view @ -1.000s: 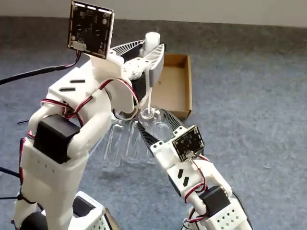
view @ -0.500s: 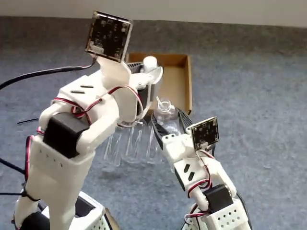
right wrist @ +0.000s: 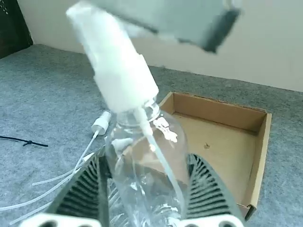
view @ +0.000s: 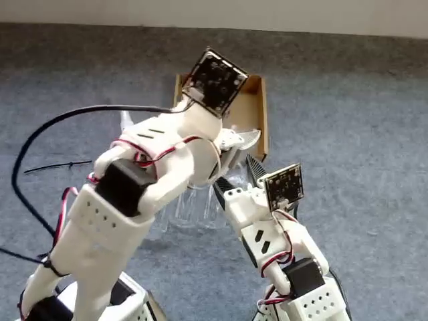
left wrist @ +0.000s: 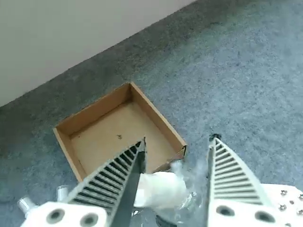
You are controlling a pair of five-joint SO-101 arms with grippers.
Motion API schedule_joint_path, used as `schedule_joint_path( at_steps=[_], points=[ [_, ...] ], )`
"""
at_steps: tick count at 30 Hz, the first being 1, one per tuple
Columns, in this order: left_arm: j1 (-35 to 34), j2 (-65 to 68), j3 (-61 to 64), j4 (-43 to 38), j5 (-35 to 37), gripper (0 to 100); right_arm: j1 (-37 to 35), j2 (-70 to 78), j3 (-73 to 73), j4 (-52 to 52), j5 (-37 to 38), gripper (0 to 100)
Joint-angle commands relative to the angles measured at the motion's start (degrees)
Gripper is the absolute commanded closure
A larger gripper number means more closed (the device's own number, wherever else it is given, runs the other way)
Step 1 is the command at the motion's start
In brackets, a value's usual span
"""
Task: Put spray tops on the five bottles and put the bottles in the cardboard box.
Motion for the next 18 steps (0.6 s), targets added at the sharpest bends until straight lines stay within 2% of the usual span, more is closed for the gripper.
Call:
schedule_joint_path(
  at_steps=[1, 3, 9, 12, 18],
  points=[
    [0.8, -6.4, -1.8, 0.4, -2.4, 79, -0.4, -0.6, -0.6, 0.0, -0.4, 99.5],
    [-0.9, -8.4, -2.9, 0.4, -4.1, 80, -0.4, -0.6, -0.6, 0.0, -0.4, 99.5],
    [-13.1, -10.1, -1.2, 0.5, -4.6, 84, -0.4, -0.6, -0.6, 0.0, -0.4, 99.5],
    [-13.1, -10.2, 3.9, 0.3, -4.8, 84, -0.4, -0.6, -0.6, 0.0, -0.4, 99.5],
    [-7.0, -10.1, 9.1, -1.3, -4.9, 84, -0.5, -0.6, -0.6, 0.0, -0.4, 99.5]
  ],
)
